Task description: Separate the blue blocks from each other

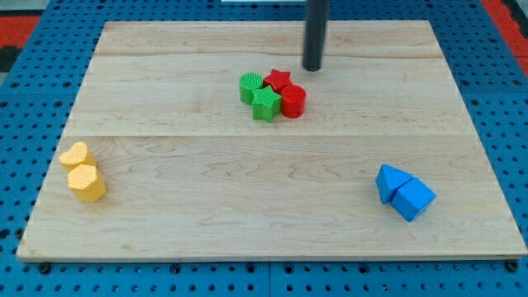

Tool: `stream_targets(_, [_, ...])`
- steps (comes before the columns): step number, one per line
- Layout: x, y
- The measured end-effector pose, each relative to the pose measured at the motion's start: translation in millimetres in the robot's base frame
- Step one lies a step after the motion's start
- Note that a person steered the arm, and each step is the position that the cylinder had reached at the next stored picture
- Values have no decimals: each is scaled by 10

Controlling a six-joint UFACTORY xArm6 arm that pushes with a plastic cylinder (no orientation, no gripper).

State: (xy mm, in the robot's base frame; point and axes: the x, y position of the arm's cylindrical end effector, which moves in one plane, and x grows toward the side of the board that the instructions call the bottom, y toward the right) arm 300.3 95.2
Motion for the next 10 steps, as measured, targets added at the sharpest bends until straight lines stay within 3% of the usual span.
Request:
stream_targets(2, [651,1358])
stream_targets(3, [1341,1723])
stream_targets(4, [1999,1646])
stream_targets(6, [2476,1263])
stream_targets(7, [2495,1016])
stream_targets(9, [2033,149])
stream_targets(10, [2021,-134])
